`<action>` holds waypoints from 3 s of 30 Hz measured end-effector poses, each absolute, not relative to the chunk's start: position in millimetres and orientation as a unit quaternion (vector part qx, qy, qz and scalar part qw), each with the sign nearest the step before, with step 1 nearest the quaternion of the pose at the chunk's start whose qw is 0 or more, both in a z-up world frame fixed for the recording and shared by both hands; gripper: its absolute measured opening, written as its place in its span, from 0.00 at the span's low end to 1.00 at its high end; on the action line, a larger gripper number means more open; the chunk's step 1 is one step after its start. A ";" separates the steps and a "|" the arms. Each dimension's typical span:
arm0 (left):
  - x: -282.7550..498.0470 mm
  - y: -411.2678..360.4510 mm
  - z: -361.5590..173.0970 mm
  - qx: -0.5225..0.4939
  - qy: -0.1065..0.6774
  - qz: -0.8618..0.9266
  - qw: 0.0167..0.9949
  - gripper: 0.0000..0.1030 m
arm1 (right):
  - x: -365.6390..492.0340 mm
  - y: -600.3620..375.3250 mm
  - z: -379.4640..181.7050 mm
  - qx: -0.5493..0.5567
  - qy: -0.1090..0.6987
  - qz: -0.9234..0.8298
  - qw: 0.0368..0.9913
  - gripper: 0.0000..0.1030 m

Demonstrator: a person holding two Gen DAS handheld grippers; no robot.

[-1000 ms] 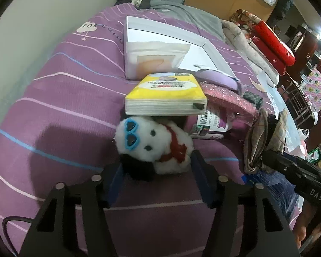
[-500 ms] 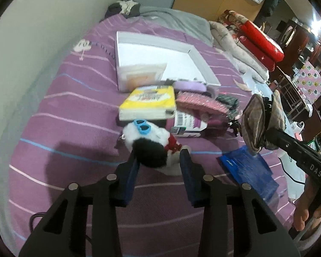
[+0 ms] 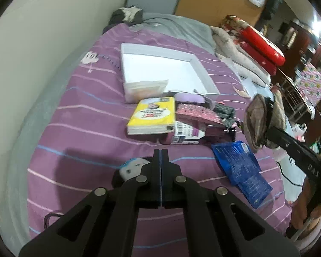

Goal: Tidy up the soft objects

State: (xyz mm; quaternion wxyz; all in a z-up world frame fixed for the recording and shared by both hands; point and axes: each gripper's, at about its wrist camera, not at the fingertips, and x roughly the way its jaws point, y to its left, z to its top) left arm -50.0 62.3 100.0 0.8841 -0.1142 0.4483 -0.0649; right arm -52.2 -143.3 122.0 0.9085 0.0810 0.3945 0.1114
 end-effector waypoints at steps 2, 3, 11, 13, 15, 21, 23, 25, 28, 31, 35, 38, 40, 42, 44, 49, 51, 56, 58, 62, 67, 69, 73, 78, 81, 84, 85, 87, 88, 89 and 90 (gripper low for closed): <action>-48.3 64.0 96.9 -0.116 0.459 -0.062 0.878 0.19 | -52.2 -143.5 119.2 0.080 0.398 0.108 0.908 0.13; -48.4 64.5 95.3 -0.114 0.465 -0.058 0.876 0.39 | -52.0 -143.8 117.8 0.079 0.399 0.107 0.907 0.13; -46.0 65.0 87.4 -0.096 0.469 -0.055 0.876 0.58 | -50.5 -138.6 104.5 0.076 0.417 0.103 0.900 0.13; -41.1 63.3 86.1 -0.099 0.468 -0.066 0.876 0.58 | -50.1 -136.6 101.5 0.078 0.419 0.103 0.899 0.13; -33.3 62.7 82.4 -0.108 0.471 -0.080 0.872 0.59 | -50.5 -135.8 99.0 0.085 0.418 0.103 0.899 0.13; -16.9 78.0 75.8 -0.166 0.452 -0.078 0.873 0.67 | -51.1 -135.3 93.7 0.104 0.412 0.105 0.899 0.13; -15.7 73.8 79.0 -0.133 0.442 -0.061 0.885 0.67 | -49.4 -135.2 90.9 0.107 0.412 0.103 0.899 0.13; -16.9 63.6 83.1 -0.077 0.428 -0.057 0.899 0.67 | -46.7 -136.2 87.7 0.112 0.415 0.103 0.897 0.13; -19.9 39.2 82.8 0.056 0.406 -0.056 0.910 0.67 | -43.2 -138.6 83.1 0.127 0.420 0.105 0.893 0.13; -19.3 13.6 70.0 0.180 0.404 -0.075 0.894 0.67 | -40.2 -142.0 80.6 0.133 0.423 0.106 0.890 0.13; -10.7 -10.1 52.1 0.277 0.380 -0.058 0.881 0.67 | -38.5 -142.7 78.2 0.131 0.426 0.103 0.889 0.13; 1.9 -14.9 47.0 0.283 0.383 -0.053 0.878 0.51 | -39.0 -142.0 76.8 0.126 0.428 0.100 0.889 0.13; 10.6 -11.0 48.6 0.261 0.398 -0.058 0.878 0.37 | -39.6 -141.3 76.9 0.124 0.429 0.100 0.889 0.13; 16.1 -5.5 50.4 0.238 0.412 -0.057 0.878 0.27 | -39.8 -141.8 77.6 0.126 0.428 0.101 0.889 0.13; 17.6 3.6 54.7 0.215 0.415 -0.055 0.882 0.19 | -39.6 -142.2 78.7 0.130 0.427 0.101 0.889 0.13; 18.8 24.7 69.9 0.139 0.434 -0.069 0.887 0.16 | -38.4 -132.0 76.6 0.089 0.435 0.086 0.892 0.16; 16.2 29.1 75.4 0.125 0.438 -0.075 0.887 0.16 | -38.5 -117.1 73.7 0.012 0.438 0.087 0.895 0.17; 7.6 33.0 82.8 0.105 0.440 -0.080 0.888 0.16 | -48.3 -77.6 59.1 -0.215 0.416 0.141 0.872 0.17; 6.3 35.8 87.4 0.093 0.442 -0.082 0.888 0.16 | -50.7 -72.6 56.6 -0.264 0.407 0.155 0.861 0.17; 3.7 42.9 96.7 0.074 0.452 -0.093 0.884 0.15 | -50.2 -67.1 56.7 -0.345 0.408 0.196 0.822 0.17; -3.1 45.3 115.0 0.072 0.452 -0.106 0.883 0.15 | -46.6 -62.9 64.1 -0.401 0.422 0.242 0.776 0.16; -2.8 46.2 124.4 0.065 0.457 -0.122 0.879 0.15 | -42.1 -60.9 69.1 -0.407 0.430 0.256 0.764 0.16; 7.0 48.4 134.7 0.064 0.471 -0.130 0.870 0.15 | -30.9 -60.5 87.2 -0.414 0.424 0.258 0.763 0.15; 27.3 50.0 152.2 0.082 0.462 -0.118 0.875 0.15 | -10.5 -62.9 114.0 -0.404 0.415 0.257 0.774 0.15; 47.0 47.7 162.6 0.082 0.460 -0.118 0.876 0.15 | 9.8 -63.4 121.8 -0.404 0.407 0.260 0.777 0.15; 67.7 48.1 173.4 0.068 0.463 -0.127 0.874 0.15 | 33.0 -64.1 126.6 -0.388 0.409 0.264 0.783 0.15; 74.1 48.2 176.4 0.061 0.466 -0.133 0.872 0.15 | 39.5 -65.3 129.3 -0.379 0.410 0.265 0.786 0.15; 86.3 47.3 180.0 0.051 0.472 -0.143 0.868 0.15 | 54.4 -70.3 135.9 -0.358 0.411 0.265 0.795 0.15; 91.8 46.6 180.8 0.050 0.474 -0.141 0.868 0.15 | 61.4 -73.1 139.4 -0.349 0.411 0.264 0.799 0.15; 97.8 45.3 181.1 0.055 0.474 -0.134 0.868 0.15 | 70.1 -77.7 144.6 -0.335 0.412 0.260 0.806 0.15; 102.4 43.9 181.4 0.063 0.473 -0.127 0.870 0.15 | 75.0 -79.9 147.5 -0.329 0.411 0.258 0.810 0.15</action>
